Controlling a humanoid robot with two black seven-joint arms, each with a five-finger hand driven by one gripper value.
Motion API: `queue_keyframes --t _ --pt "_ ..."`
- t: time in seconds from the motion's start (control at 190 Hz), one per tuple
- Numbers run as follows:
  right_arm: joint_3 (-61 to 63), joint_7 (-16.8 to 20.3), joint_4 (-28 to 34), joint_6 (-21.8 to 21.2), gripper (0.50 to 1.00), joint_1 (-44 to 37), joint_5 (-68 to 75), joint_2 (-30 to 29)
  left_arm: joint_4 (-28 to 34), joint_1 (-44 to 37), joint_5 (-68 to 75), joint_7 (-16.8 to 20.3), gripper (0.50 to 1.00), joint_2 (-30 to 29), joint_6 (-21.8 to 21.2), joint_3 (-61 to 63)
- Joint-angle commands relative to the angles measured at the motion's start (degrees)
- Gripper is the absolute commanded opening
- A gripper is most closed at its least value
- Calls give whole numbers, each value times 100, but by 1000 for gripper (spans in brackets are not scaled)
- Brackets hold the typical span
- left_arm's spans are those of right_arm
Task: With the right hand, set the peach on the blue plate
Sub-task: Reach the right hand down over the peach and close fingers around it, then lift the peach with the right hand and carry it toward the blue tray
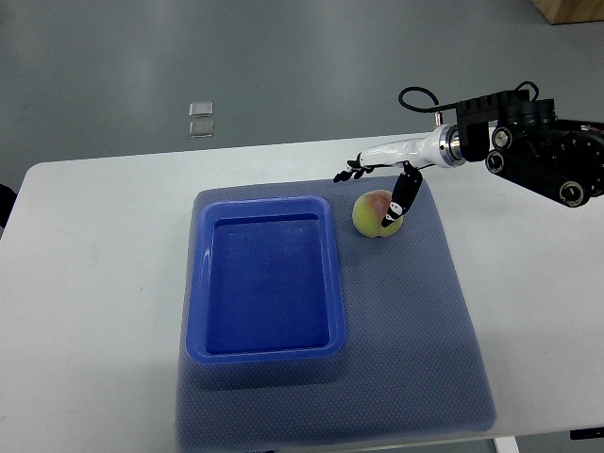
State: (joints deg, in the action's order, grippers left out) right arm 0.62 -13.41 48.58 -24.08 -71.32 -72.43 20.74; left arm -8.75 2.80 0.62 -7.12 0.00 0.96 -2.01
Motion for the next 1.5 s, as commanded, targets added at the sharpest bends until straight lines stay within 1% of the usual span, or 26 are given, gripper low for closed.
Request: queue_keyframes --t 0.0,0.047,0.095,0.1,0.132,0.179,0.184,0.368,0.511,0.858,0.9,0.942,0.984,0.989,1.005,1.026,1.068,1.116,1.121,1.189,1.195,1.258,1.263,1.411,1.416,1.495 --pt "-273 23 -112 26 926 22 -105 -229 -4 1 0 0 1000 0 1 -1" --pt "-387 40 -243 52 926 48 -114 -343 -13 1 0 0 1000 0 1 -9" --pt "-387 40 -244 53 926 48 -114 -343 -13 1 0 0 1000 0 1 -9" --pt "-440 49 -400 183 926 74 -114 -438 -13 1 0 0 1000 0 1 -9" --pt "-484 49 -463 272 926 83 -114 -475 -4 1 0 0 1000 0 1 -9" --pt "-484 49 -463 272 926 83 -114 -475 -4 1 0 0 1000 0 1 -9" --pt "-580 49 -516 368 926 109 -123 -501 -13 1 0 0 1000 0 1 -9" --pt "-669 49 -701 492 926 110 -228 -519 -13 1 0 0 1000 0 1 -9" --pt "-651 49 -947 510 924 136 -492 -536 -13 1 0 0 1000 0 1 -18" --pt "-642 40 -929 510 915 162 -509 -694 -13 1 0 0 1000 0 -8 -18" --pt "-651 40 -929 510 909 162 -509 -756 -13 1 0 0 1000 0 1 -9" --pt "-651 40 -929 510 893 171 -509 -773 -13 1 0 0 1000 0 1 -9" --pt "-651 40 -929 510 893 171 -509 -773 -13 1 0 0 1000 0 1 -9" --pt "-660 49 -938 518 840 180 -509 -773 -13 10 0 0 1000 0 1 -18" --pt "-669 49 -947 518 829 180 -509 -773 -13 10 0 0 1000 0 1 -18" --pt "-695 49 -947 536 801 180 -509 -773 -4 10 0 0 1000 0 1 -9" --pt "-730 49 -947 545 768 171 -509 -773 -13 10 0 0 1000 0 1 -9" --pt "-730 49 -947 545 768 171 -509 -773 -13 10 0 0 1000 0 1 -9" --pt "-730 49 -947 545 716 162 -509 -773 -13 10 0 0 1000 0 1 -9" --pt "-739 49 -947 545 666 145 -518 -765 -13 10 0 0 1000 0 1 -9" --pt "-739 49 -938 545 656 136 -509 -765 -13 10 0 0 1000 0 1 -9" --pt "-739 49 -938 545 650 136 -509 -765 -13 10 0 0 1000 0 1 -9" --pt "-730 49 -938 545 625 110 -509 -765 -13 10 0 0 1000 0 1 -9" --pt "-660 49 -894 554 621 48 -492 -712 -13 10 0 0 1000 0 1 -9" --pt "-643 49 -859 554 621 -117 -440 -695 -13 10 0 0 1000 0 1 -9" --pt "-642 49 -718 545 621 -391 -386 -694 -13 10 0 0 1000 0 1 -18"
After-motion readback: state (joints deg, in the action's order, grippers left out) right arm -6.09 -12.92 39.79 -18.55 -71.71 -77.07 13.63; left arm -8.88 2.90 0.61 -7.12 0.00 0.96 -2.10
